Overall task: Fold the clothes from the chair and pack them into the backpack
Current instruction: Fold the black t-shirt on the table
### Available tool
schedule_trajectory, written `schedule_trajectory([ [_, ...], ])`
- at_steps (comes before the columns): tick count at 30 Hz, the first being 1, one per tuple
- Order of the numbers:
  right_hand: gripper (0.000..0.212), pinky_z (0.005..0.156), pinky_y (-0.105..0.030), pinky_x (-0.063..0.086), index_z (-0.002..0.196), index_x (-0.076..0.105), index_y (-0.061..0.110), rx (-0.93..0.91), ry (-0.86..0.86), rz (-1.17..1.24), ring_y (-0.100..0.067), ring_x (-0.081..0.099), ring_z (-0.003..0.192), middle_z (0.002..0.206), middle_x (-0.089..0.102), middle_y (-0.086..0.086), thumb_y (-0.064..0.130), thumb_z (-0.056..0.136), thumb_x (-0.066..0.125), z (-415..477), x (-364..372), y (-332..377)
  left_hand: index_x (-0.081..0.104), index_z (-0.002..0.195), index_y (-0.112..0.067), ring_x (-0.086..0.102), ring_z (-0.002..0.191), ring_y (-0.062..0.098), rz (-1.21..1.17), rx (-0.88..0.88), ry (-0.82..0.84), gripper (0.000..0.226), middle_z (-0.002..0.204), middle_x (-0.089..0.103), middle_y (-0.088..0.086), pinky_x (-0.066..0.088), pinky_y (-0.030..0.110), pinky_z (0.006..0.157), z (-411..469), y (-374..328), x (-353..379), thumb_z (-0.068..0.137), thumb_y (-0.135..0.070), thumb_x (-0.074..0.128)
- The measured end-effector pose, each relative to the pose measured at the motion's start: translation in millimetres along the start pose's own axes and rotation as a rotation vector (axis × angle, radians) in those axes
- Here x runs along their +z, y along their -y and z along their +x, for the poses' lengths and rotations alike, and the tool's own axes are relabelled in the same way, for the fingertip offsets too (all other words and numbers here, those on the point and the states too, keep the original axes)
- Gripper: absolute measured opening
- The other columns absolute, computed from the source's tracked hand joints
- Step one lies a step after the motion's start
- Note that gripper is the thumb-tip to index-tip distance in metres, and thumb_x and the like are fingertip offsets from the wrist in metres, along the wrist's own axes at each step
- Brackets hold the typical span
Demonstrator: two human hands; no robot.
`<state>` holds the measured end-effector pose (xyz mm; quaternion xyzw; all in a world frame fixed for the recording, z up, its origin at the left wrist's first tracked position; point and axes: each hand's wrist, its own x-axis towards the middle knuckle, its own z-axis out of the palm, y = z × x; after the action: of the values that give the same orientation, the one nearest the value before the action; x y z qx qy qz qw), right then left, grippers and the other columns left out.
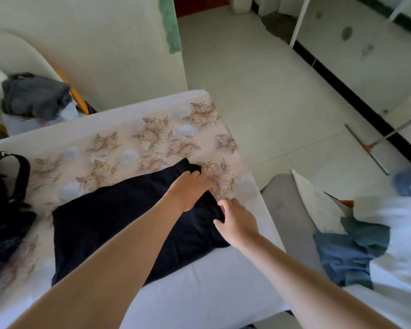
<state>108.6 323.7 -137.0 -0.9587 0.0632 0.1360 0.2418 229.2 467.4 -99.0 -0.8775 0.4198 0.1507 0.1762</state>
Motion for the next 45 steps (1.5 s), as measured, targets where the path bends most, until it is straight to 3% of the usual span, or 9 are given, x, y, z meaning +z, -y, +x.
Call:
schedule_trajectory([
  [5,0.048,0.090,-0.034,0.044,0.118,0.056,0.019,-0.014,0.011,-0.104,-0.024,0.047,0.110,0.118,0.047,-0.001,0.055,0.086,0.058,-4.8,-1.5,18.9,0.061,0.119,-0.022,0.048,0.105,0.022,0.139,0.030,-0.030,0.030,0.112,0.054,0.001,0.038,0.033,0.084,-21.1,15.1,-9.9,0.090,-0.020,0.056],
  [8,0.024,0.076,-0.032,0.045,0.082,0.051,0.021,-0.034,0.041,-0.028,-0.022,0.055,0.092,0.093,0.054,0.005,0.043,0.086,0.058,-8.9,-12.7,40.8,0.064,0.109,-0.020,0.048,0.101,0.023,0.047,-0.018,-0.180,0.027,0.108,0.053,0.001,0.039,0.033,0.088,-54.3,34.0,-8.0,0.081,-0.021,0.064],
  [12,0.008,0.060,-0.031,0.050,0.087,0.048,0.025,-0.035,0.182,0.103,-0.015,0.059,0.071,0.077,0.059,0.006,0.030,0.084,0.054,-10.9,-26.6,88.9,0.071,0.092,-0.020,0.055,0.087,0.024,-0.019,-0.115,-0.419,0.040,0.093,0.057,0.000,0.044,0.033,0.078,-115.3,69.8,18.5,0.053,-0.021,0.083],
  [19,0.041,0.064,-0.029,0.055,0.131,0.058,0.030,-0.111,0.757,0.343,-0.014,0.072,0.072,0.115,0.068,0.004,0.041,0.092,0.057,-32.2,-5.3,172.1,0.045,0.142,-0.036,0.047,0.113,0.021,-0.244,-0.391,-0.078,0.063,0.129,0.043,-0.001,0.042,0.032,0.095,-208.9,84.2,98.9,0.084,-0.014,0.058],
  [26,0.045,0.118,-0.036,0.026,0.143,0.047,0.033,-0.232,0.214,-0.199,-0.020,0.021,0.147,0.157,0.028,0.002,0.027,0.098,0.053,-29.8,44.4,166.8,0.026,0.149,-0.038,0.051,0.117,0.025,-1.032,-0.723,-0.213,0.054,0.140,0.037,0.002,0.049,0.032,0.079,-199.5,85.3,113.4,0.100,-0.039,0.048],
  [31,0.069,0.123,-0.037,0.007,0.155,0.023,0.037,-0.350,0.307,-0.308,-0.018,-0.006,0.153,0.167,-0.006,0.002,0.034,0.096,0.059,-30.8,60.8,158.5,0.033,0.149,-0.034,0.026,0.139,0.026,-0.487,-0.574,-0.452,0.052,0.152,0.031,0.003,0.028,0.042,0.112,-164.7,96.3,97.1,0.099,-0.032,0.047],
  [36,0.072,0.125,-0.040,0.004,0.151,0.028,0.037,-0.431,0.270,-0.314,-0.018,-0.011,0.153,0.166,-0.012,0.002,0.029,0.090,0.066,-19.8,60.9,155.8,0.042,0.143,-0.022,0.048,0.125,0.026,-0.523,-0.505,-0.283,0.047,0.134,0.055,0.003,0.033,0.039,0.107,-105.1,116.2,72.1,0.101,-0.044,0.042],
  [41,0.098,0.121,-0.033,0.000,0.157,0.005,0.041,-0.443,0.338,-0.294,-0.013,-0.017,0.151,0.164,-0.023,0.006,0.030,0.086,0.071,-5.6,59.5,152.1,0.067,0.097,-0.019,0.062,0.081,0.022,-0.728,-0.612,-0.271,0.025,0.093,0.068,0.002,0.045,0.033,0.069,-79.2,145.5,71.4,0.102,-0.034,0.047],
  [45,0.095,0.123,-0.037,0.002,0.157,0.006,0.042,-0.435,0.398,-0.308,-0.013,-0.016,0.151,0.164,-0.022,0.007,0.033,0.085,0.068,-1.4,55.1,152.4,0.067,0.113,-0.024,0.056,0.103,0.025,-0.563,-0.662,-0.378,0.022,0.110,0.064,0.001,0.039,0.039,0.097,-87.0,146.0,94.6,0.101,-0.032,0.051],
])
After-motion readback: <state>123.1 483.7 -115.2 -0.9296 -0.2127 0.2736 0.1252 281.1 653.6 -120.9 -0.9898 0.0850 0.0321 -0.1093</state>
